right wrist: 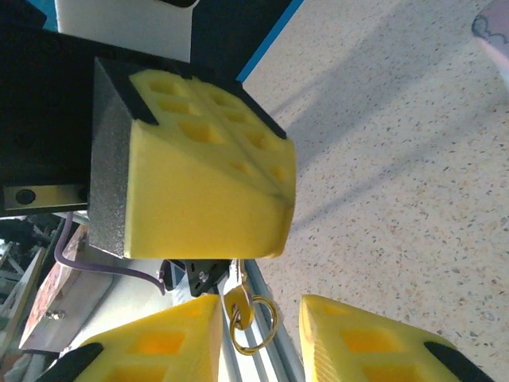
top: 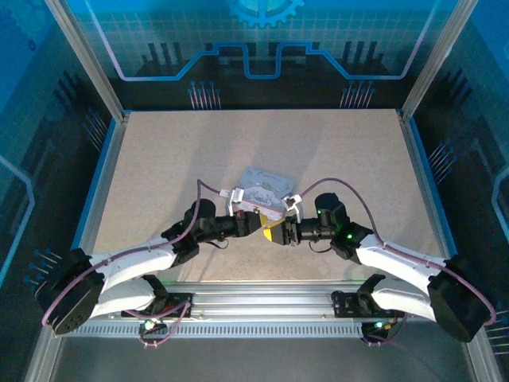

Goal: Unlock the padlock with the key

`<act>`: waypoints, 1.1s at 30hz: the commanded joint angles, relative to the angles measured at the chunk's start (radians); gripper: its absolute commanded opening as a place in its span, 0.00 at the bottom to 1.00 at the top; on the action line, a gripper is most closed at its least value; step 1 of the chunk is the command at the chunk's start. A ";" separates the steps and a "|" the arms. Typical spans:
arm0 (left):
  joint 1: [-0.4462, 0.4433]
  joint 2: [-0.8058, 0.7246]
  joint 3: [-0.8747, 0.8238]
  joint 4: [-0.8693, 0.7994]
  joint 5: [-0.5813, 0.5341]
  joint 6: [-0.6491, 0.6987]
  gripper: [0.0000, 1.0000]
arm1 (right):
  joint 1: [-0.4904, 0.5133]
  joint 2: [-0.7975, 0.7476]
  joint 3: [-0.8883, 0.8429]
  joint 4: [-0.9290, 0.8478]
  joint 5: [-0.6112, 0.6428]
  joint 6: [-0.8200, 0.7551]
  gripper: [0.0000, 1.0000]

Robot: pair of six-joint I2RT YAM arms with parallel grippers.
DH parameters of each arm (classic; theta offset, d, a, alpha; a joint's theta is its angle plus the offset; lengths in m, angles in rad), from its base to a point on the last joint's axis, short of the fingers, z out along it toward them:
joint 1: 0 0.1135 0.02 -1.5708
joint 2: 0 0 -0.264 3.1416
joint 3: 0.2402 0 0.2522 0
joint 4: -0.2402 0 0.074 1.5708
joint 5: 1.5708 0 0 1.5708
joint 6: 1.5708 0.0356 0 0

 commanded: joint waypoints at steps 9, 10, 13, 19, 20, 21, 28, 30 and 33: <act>-0.008 -0.033 -0.005 -0.056 -0.053 0.030 0.00 | 0.020 0.000 0.028 0.033 -0.025 0.008 0.26; -0.009 -0.035 -0.004 -0.056 -0.054 0.031 0.00 | 0.020 0.000 0.027 0.031 -0.021 0.009 0.25; -0.008 -0.036 -0.005 -0.059 -0.055 0.031 0.00 | 0.020 0.000 0.027 0.028 -0.013 0.011 0.20; -0.009 -0.040 -0.006 -0.057 -0.058 0.030 0.00 | 0.020 0.006 0.029 0.015 0.003 0.012 0.10; -0.008 -0.042 -0.008 -0.057 -0.059 0.030 0.00 | 0.019 0.004 0.029 0.010 0.006 0.011 0.10; -0.008 -0.043 -0.008 -0.058 -0.060 0.030 0.00 | 0.018 0.003 0.029 0.007 0.008 0.010 0.10; -0.008 -0.056 -0.009 -0.063 -0.061 0.040 0.09 | 0.000 -0.033 0.027 -0.038 0.030 -0.010 0.08; -0.008 -0.063 -0.008 -0.069 -0.062 0.050 0.19 | -0.003 -0.041 0.035 -0.088 0.038 -0.032 0.08; -0.007 -0.088 -0.005 -0.110 -0.080 0.070 0.36 | -0.004 -0.045 0.056 -0.195 0.078 -0.085 0.09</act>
